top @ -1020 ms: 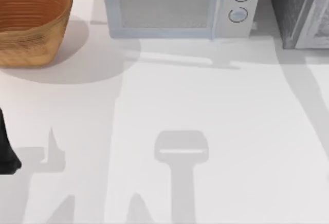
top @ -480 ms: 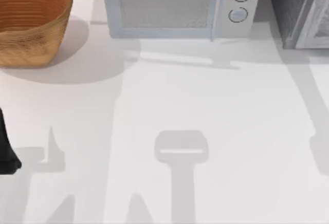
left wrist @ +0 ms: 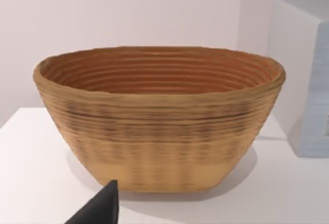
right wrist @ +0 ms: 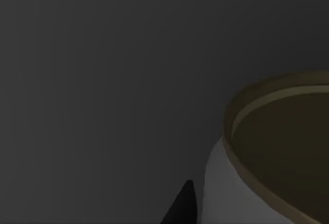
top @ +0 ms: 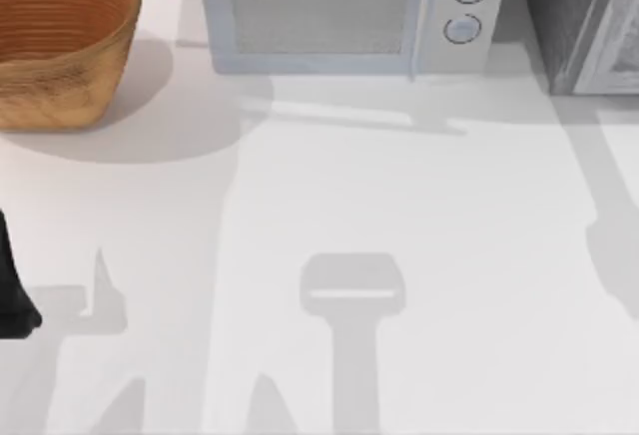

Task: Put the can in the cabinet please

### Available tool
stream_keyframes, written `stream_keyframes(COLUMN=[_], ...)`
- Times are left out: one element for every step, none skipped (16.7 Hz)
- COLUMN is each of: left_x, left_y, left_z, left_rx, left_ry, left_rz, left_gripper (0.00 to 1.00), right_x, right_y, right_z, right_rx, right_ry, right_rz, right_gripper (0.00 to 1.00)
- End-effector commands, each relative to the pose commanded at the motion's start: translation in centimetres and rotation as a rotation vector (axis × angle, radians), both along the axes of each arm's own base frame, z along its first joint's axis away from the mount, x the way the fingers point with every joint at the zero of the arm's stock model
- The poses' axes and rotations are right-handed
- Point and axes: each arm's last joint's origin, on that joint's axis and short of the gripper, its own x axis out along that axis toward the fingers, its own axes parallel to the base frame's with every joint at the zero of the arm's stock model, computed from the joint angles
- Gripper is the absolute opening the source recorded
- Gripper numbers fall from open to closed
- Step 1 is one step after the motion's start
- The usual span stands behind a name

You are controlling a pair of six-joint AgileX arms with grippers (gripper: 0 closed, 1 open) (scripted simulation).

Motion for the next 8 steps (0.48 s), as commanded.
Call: stream_keyframes(left_x=[0.0, 0.0, 0.0, 0.0, 0.0, 0.0, 0.0, 0.0], left_y=[0.0, 0.0, 0.0, 0.0, 0.0, 0.0, 0.0, 0.0], left_z=[0.0, 0.0, 0.0, 0.0, 0.0, 0.0, 0.0, 0.0], left_rx=[0.0, 0.0, 0.0, 0.0, 0.0, 0.0, 0.0, 0.0], left_ry=[0.0, 0.0, 0.0, 0.0, 0.0, 0.0, 0.0, 0.0], left_rz=[0.0, 0.0, 0.0, 0.0, 0.0, 0.0, 0.0, 0.0], left_gripper=[1.0, 1.0, 1.0, 1.0, 1.0, 1.0, 1.0, 1.0], right_x=[0.0, 0.0, 0.0, 0.0, 0.0, 0.0, 0.0, 0.0], right_y=[0.0, 0.0, 0.0, 0.0, 0.0, 0.0, 0.0, 0.0], right_z=[0.0, 0.0, 0.0, 0.0, 0.0, 0.0, 0.0, 0.0], right_rx=[0.0, 0.0, 0.0, 0.0, 0.0, 0.0, 0.0, 0.0], right_ry=[0.0, 0.0, 0.0, 0.0, 0.0, 0.0, 0.0, 0.0], right_rz=[0.0, 0.0, 0.0, 0.0, 0.0, 0.0, 0.0, 0.0], right_gripper=[0.0, 0.0, 0.08, 0.15, 0.23, 0.3, 0.38, 0.45])
